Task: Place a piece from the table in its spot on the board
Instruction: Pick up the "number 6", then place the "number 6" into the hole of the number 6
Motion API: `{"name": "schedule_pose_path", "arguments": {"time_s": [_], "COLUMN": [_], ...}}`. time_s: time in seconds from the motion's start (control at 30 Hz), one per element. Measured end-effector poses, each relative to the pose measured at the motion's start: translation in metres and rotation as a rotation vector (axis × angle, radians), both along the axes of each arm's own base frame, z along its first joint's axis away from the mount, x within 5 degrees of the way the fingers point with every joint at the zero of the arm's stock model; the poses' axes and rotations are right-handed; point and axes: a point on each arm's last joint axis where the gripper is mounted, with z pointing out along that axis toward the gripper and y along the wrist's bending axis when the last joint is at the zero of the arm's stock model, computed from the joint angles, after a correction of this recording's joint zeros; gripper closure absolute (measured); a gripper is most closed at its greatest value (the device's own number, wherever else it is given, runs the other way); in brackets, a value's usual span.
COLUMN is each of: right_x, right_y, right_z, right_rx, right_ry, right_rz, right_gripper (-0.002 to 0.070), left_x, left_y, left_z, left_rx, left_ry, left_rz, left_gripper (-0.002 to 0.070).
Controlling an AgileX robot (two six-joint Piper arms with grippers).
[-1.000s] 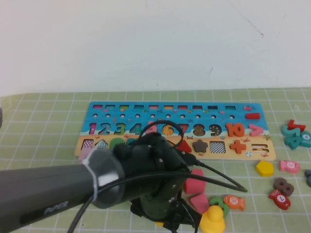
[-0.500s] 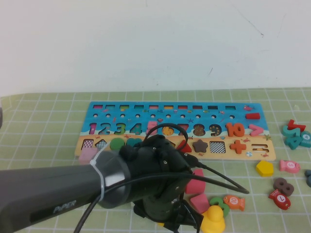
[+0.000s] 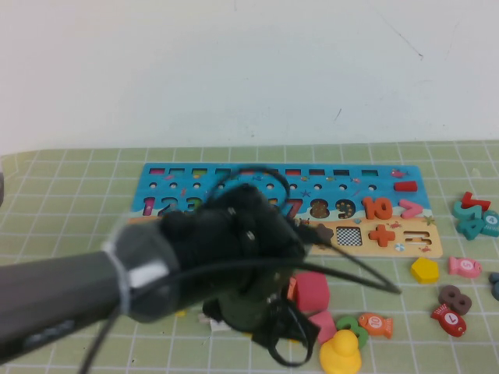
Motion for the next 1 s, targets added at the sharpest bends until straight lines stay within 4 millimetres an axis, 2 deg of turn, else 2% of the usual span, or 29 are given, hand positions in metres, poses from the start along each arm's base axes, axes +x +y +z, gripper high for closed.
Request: {"name": "schedule_pose_path", "arguments": {"time_s": [0.23, 0.4, 0.7, 0.83, 1.0], "right_x": [0.000, 0.000, 0.000, 0.000, 0.000], "right_y": [0.000, 0.000, 0.000, 0.000, 0.000], "right_z": [0.000, 0.000, 0.000, 0.000, 0.000], "right_rx": [0.000, 0.000, 0.000, 0.000, 0.000], "right_ry": [0.000, 0.000, 0.000, 0.000, 0.000], "right_rz": [0.000, 0.000, 0.000, 0.000, 0.000], "right_gripper": [0.0678, 0.0679, 0.0679, 0.0679, 0.0678], "left_x": [0.003, 0.024, 0.093, 0.118, 0.141], "left_y": [-0.002, -0.008, 0.004, 0.006, 0.002], "left_z": [0.046, 0.060, 0.061, 0.059, 0.046], "left_rx": [0.006, 0.002, -0.058, -0.068, -0.039], "left_ry": [-0.064, -0.097, -0.065, -0.082, -0.098], "left_rz": [-0.141, -0.152, -0.113, -0.132, -0.202], "left_gripper": [0.0376, 0.0376, 0.0377, 0.0377, 0.0377]}}
